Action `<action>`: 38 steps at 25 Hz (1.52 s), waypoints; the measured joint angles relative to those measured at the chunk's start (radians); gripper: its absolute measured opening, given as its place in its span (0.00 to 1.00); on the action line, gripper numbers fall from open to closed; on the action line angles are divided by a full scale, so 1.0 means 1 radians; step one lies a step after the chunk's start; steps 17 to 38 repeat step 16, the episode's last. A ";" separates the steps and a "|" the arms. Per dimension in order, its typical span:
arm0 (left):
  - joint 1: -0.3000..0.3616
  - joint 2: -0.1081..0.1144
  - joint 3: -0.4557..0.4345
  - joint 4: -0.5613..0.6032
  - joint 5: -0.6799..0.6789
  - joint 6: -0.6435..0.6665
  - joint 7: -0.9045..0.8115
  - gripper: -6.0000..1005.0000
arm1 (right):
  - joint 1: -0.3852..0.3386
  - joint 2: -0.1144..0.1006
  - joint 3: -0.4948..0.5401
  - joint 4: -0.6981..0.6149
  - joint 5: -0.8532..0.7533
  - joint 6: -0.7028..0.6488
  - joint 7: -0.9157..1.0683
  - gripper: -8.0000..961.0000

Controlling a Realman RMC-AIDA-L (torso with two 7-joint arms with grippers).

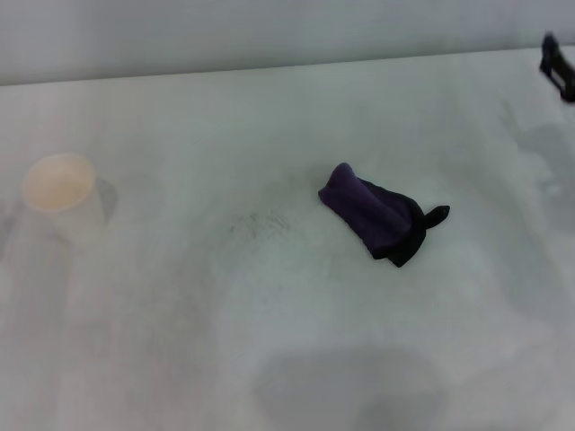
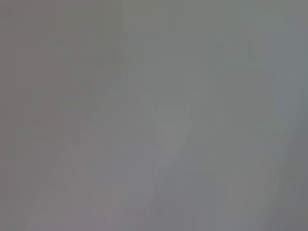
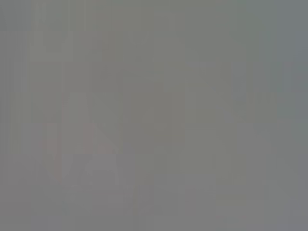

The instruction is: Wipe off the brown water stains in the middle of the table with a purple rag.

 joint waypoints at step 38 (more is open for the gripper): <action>-0.054 -0.007 -0.023 0.001 -0.003 -0.049 0.019 0.87 | -0.003 0.002 0.012 0.032 0.005 -0.121 -0.020 0.91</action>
